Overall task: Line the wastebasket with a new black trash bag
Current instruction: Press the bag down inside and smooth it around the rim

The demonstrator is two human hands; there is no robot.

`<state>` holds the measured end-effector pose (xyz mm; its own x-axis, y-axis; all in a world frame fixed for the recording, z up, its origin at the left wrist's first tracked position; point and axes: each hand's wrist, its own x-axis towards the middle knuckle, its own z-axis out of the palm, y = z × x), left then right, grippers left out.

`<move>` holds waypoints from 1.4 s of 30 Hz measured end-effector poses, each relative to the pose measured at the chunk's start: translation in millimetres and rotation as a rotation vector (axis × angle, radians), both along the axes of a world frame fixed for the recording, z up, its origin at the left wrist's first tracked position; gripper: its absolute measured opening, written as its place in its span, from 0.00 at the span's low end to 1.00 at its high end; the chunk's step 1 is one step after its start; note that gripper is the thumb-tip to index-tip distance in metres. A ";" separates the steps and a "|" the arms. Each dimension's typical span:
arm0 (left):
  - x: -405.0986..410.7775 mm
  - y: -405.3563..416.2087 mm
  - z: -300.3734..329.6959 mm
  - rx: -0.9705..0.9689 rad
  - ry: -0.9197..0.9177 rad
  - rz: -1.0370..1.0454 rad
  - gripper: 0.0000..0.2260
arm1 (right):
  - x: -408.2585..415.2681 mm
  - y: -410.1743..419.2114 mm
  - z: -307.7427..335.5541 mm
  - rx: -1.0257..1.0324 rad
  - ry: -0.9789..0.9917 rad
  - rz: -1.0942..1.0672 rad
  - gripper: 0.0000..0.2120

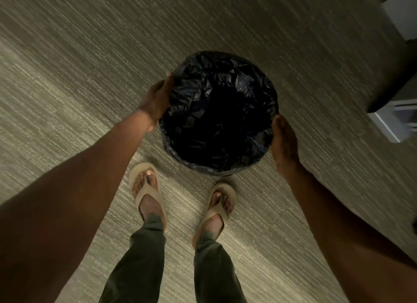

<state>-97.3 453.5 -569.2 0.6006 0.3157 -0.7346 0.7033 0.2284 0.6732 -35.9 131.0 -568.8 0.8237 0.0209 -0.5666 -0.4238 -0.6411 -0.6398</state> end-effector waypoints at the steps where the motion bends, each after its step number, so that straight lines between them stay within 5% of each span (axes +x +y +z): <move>1: 2.1 1.4 0.6 0.035 0.007 0.012 0.24 | -0.5 0.2 4.4 -0.058 -0.077 -0.035 0.25; 4: -1.6 3.4 1.9 0.306 0.034 0.152 0.28 | -7.9 2.8 17.3 -0.137 -0.216 -0.285 0.20; 6: -17.2 -2.9 7.7 0.371 0.064 0.299 0.21 | -16.7 4.3 21.3 -0.137 -0.138 -0.428 0.16; 9: -50.6 -21.4 14.4 0.295 0.140 0.439 0.07 | -34.6 7.0 23.8 -0.133 0.065 -0.426 0.12; 13: -92.8 -39.6 12.2 0.159 0.328 0.291 0.09 | -53.9 16.0 23.4 -0.023 0.247 -0.459 0.09; 17: -102.0 -42.7 8.1 0.015 0.298 0.205 0.07 | -58.8 24.3 21.3 0.133 0.285 -0.553 0.13; 28: -78.9 37.1 26.2 0.019 0.172 0.336 0.10 | -30.7 95.7 42.9 0.292 0.243 -0.460 0.09; 42: 9.1 232.9 31.7 0.149 0.048 0.391 0.08 | 91.9 332.9 29.3 0.316 0.148 -0.189 0.11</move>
<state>-88.2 686.4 -537.5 0.3812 0.6175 -0.6880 0.6143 0.3869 0.6877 56.0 463.9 -539.5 0.7395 0.0695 -0.6695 -0.6180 -0.3242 -0.7162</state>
